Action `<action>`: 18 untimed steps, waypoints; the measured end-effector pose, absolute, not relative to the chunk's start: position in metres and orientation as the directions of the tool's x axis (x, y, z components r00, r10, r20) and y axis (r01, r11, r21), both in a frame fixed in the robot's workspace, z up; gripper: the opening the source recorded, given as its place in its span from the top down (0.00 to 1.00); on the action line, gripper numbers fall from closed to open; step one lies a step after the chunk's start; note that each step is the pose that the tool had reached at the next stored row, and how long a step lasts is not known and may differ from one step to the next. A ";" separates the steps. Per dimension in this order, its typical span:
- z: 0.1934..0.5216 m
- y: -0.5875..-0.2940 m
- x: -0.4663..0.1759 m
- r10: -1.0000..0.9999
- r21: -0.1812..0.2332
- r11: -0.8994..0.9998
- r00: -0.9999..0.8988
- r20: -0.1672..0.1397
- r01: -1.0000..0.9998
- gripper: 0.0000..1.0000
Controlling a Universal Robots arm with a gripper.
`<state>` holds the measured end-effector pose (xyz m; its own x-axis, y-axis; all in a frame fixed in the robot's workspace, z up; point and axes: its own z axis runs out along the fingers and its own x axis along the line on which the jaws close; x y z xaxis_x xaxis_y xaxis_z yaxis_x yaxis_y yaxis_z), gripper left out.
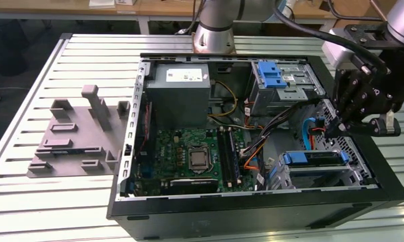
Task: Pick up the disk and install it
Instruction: 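Insert the first disk wire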
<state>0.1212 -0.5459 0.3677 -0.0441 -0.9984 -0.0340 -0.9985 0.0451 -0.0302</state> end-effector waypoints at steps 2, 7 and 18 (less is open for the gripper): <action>0.367 -0.545 0.121 -0.998 -0.046 0.045 -0.044 -0.035 -0.998 0.89; 0.367 -0.545 0.121 -0.998 -0.051 0.045 -0.043 -0.035 -0.998 0.89; 0.366 -0.537 0.121 -0.999 -0.053 0.043 -0.043 0.015 -0.998 0.89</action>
